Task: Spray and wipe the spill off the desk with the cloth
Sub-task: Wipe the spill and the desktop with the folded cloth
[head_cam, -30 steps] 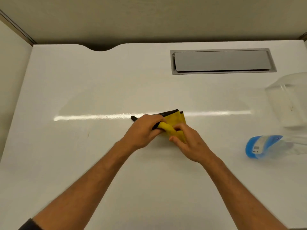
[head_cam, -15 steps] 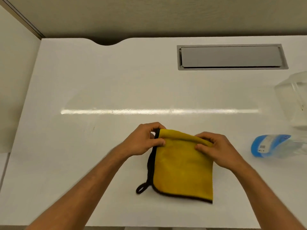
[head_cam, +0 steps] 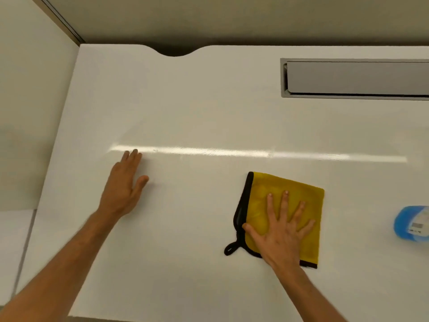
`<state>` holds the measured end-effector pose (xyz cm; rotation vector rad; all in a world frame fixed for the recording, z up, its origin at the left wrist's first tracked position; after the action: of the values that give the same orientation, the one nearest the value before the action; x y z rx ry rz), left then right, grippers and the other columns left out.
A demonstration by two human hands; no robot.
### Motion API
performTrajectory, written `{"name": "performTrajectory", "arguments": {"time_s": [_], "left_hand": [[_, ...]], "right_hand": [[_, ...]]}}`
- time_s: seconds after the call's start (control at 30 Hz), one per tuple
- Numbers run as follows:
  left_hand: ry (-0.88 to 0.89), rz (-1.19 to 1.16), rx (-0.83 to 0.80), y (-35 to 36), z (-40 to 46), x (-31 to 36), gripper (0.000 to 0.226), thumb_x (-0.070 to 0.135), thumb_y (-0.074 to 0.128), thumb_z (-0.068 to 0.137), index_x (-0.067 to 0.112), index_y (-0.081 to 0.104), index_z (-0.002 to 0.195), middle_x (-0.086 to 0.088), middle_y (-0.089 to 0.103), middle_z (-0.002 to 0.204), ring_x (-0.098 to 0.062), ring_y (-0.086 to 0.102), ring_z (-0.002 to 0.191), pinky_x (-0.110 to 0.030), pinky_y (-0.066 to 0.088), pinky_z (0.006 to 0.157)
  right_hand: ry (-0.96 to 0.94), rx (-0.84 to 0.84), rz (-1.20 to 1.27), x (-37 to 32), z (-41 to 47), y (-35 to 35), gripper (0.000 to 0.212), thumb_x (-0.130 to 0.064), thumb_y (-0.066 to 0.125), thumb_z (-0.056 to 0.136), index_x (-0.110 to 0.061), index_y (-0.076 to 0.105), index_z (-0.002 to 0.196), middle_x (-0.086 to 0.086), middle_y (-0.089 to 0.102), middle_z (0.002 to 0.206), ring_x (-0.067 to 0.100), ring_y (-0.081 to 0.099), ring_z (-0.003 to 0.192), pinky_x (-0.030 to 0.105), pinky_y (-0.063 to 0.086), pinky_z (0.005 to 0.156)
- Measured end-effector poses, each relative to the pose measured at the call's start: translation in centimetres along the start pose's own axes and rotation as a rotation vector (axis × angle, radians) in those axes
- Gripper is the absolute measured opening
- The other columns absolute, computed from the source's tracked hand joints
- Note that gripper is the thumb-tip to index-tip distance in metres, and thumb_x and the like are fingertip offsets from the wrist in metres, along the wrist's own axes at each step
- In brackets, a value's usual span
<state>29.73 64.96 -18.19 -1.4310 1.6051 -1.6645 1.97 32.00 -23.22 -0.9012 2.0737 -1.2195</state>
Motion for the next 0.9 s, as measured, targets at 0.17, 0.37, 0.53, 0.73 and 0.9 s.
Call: {"name": "performTrajectory", "arguments": {"time_s": [0.17, 0.37, 0.53, 0.73, 0.9], "left_hand": [[-0.004, 0.130, -0.040, -0.1, 1.9, -5.9, 0.070, 0.052, 0.021, 0.101, 0.023, 0.001, 0.162, 0.004, -0.001, 0.171, -0.016, -0.005, 0.157, -0.038, -0.003, 0.123], [0.020, 0.097, -0.009, 0.7, 2.4, -7.4, 0.063, 0.046, 0.015, 0.104, 0.025, -0.001, 0.161, 0.006, -0.004, 0.171, -0.015, -0.007, 0.157, -0.044, 0.002, 0.125], [0.062, -0.025, 0.055, 0.2, 2.3, -7.4, 0.069, 0.055, 0.012, 0.102, 0.024, -0.002, 0.161, 0.004, -0.005, 0.171, -0.016, -0.008, 0.157, -0.037, -0.008, 0.125], [0.128, -0.018, 0.022, 0.3, 0.8, -4.6, 0.077, 0.064, 0.022, 0.097, 0.026, 0.003, 0.162, 0.005, -0.003, 0.171, -0.019, -0.007, 0.157, -0.037, -0.014, 0.123], [0.172, 0.033, -0.086, 2.8, -0.7, -1.9, 0.076, 0.062, 0.027, 0.097, 0.028, 0.005, 0.161, 0.007, -0.002, 0.171, -0.016, -0.006, 0.157, -0.040, -0.010, 0.125]], "right_hand": [[0.041, 0.107, 0.018, -3.5, 8.0, -3.1, 0.088, -0.081, 0.016, 0.088, -0.032, 0.004, 0.159, 0.012, 0.001, 0.169, 0.054, -0.003, 0.149, 0.082, 0.007, 0.107], [-0.228, 0.244, -0.014, -18.9, 14.9, -5.5, 0.061, -0.059, 0.020, 0.100, -0.038, 0.017, 0.157, 0.009, 0.012, 0.169, 0.052, 0.005, 0.150, 0.078, 0.011, 0.110], [-0.603, 0.195, -0.073, -33.6, 9.7, -1.8, 0.068, -0.067, 0.029, 0.094, -0.038, 0.026, 0.155, 0.011, 0.015, 0.168, 0.052, 0.004, 0.150, 0.078, 0.003, 0.109], [-0.867, 0.108, -0.162, -35.1, 1.3, 3.0, 0.083, -0.076, 0.037, 0.084, -0.038, 0.022, 0.156, 0.007, 0.010, 0.169, 0.050, -0.006, 0.151, 0.077, 0.002, 0.110], [-0.943, 0.031, -0.146, -28.1, -4.0, 4.9, 0.090, -0.080, 0.040, 0.080, -0.038, 0.019, 0.157, 0.006, 0.003, 0.170, 0.049, -0.008, 0.151, 0.080, -0.006, 0.109]]}}
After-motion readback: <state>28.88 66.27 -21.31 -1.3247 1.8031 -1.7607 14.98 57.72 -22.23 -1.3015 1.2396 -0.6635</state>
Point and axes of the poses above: each hand's wrist, its own z-axis towards the middle knuckle, its own y-axis out of the palm, x = y × z, the point moved 10 cm from there along z, towards the middle knuckle
